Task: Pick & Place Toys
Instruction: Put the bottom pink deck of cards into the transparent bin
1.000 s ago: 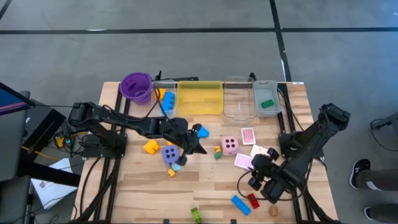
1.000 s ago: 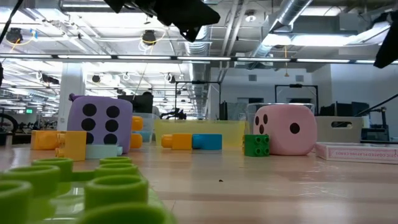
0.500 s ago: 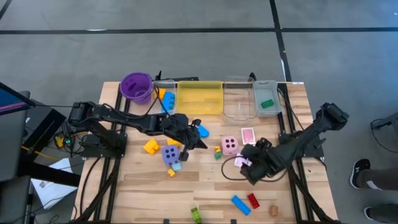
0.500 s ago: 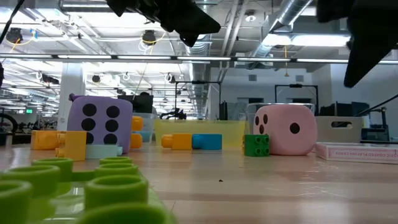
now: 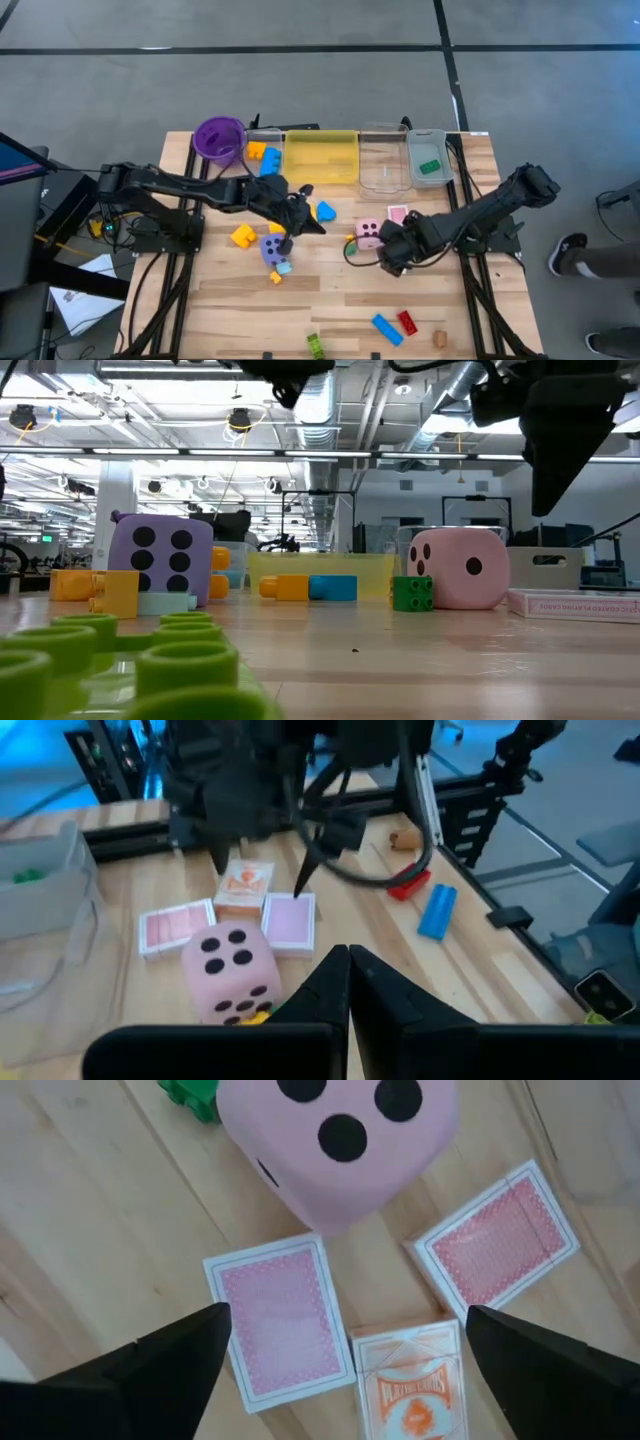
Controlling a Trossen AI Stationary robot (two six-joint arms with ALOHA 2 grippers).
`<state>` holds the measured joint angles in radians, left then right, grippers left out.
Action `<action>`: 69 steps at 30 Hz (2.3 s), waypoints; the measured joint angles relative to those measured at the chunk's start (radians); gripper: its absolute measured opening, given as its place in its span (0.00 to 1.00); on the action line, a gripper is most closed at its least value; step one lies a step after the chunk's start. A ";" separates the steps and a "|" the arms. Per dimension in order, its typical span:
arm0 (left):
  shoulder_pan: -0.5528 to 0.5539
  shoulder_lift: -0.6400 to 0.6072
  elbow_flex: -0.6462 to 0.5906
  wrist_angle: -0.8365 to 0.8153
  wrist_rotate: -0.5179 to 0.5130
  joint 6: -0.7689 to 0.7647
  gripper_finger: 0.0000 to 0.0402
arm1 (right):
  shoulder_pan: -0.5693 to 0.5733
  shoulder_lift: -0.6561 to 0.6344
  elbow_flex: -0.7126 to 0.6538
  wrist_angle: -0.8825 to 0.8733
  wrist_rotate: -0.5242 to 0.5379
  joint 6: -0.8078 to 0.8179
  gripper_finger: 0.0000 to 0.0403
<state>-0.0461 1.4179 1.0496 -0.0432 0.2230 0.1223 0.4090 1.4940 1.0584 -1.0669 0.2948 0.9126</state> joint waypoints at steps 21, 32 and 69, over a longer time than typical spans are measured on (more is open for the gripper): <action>0.000 -0.154 0.000 -0.057 -0.001 -0.053 0.00 | -0.030 0.000 -0.346 0.576 -0.197 -0.121 0.99; 0.000 -0.153 0.000 -0.054 -0.001 -0.053 0.00 | -0.029 0.000 -0.361 0.645 -0.281 -0.133 0.99; -0.001 -0.153 0.000 -0.055 -0.001 -0.053 0.00 | 0.076 0.065 -0.356 0.661 -0.174 -0.153 0.99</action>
<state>-0.0466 1.2648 1.0496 -0.0978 0.2215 0.0696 0.4850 1.5595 0.7021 -0.4063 0.1207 0.7597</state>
